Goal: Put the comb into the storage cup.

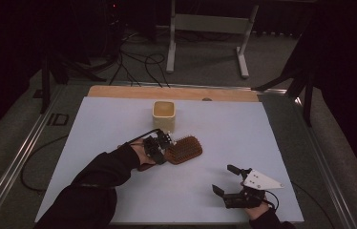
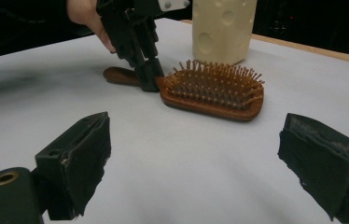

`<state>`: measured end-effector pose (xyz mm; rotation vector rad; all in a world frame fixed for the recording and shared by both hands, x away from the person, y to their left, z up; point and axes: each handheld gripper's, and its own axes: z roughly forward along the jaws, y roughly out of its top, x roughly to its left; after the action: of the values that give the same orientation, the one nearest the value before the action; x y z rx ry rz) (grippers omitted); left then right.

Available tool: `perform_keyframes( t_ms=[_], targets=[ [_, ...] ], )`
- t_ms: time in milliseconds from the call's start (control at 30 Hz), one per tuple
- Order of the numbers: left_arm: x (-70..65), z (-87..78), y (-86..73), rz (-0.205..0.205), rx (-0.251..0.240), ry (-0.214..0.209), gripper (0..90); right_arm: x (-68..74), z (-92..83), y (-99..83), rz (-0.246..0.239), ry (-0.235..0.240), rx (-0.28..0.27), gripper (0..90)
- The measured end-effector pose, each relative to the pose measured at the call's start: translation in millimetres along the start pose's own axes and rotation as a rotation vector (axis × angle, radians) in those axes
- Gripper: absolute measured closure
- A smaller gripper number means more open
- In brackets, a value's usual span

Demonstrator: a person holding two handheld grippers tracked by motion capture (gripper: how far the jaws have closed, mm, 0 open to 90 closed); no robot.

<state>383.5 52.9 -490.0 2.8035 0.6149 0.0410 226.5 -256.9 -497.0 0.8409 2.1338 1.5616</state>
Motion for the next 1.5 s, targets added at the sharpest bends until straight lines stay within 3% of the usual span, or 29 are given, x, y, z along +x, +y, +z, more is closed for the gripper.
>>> perform_keyframes(
  t_ms=[367,700,733,1167,1500],
  targets=[
    [-3.5,-7.6,-13.9,-0.016,-0.126,-0.022,74.1,-0.3,0.1,-0.2,0.007,-0.002,0.0,9.0],
    [-8.1,-23.4,-23.0,-0.039,-0.247,0.005,74.1,-0.5,-0.1,-0.1,0.006,-0.002,0.0,9.0],
    [-7.9,-25.4,-24.1,-0.042,-0.255,-0.006,74.1,-0.4,0.0,-0.1,0.008,-0.002,-0.001,9.0],
    [-13.2,-39.3,-42.2,-0.053,-0.346,0.039,74.1,-1.2,0.4,-0.4,0.015,-0.004,0.003,9.0],
    [-18.5,-48.6,-59.8,-0.078,-0.409,0.046,74.1,-2.3,0.0,-0.2,0.019,-0.015,0.004,9.0]
  ],
)
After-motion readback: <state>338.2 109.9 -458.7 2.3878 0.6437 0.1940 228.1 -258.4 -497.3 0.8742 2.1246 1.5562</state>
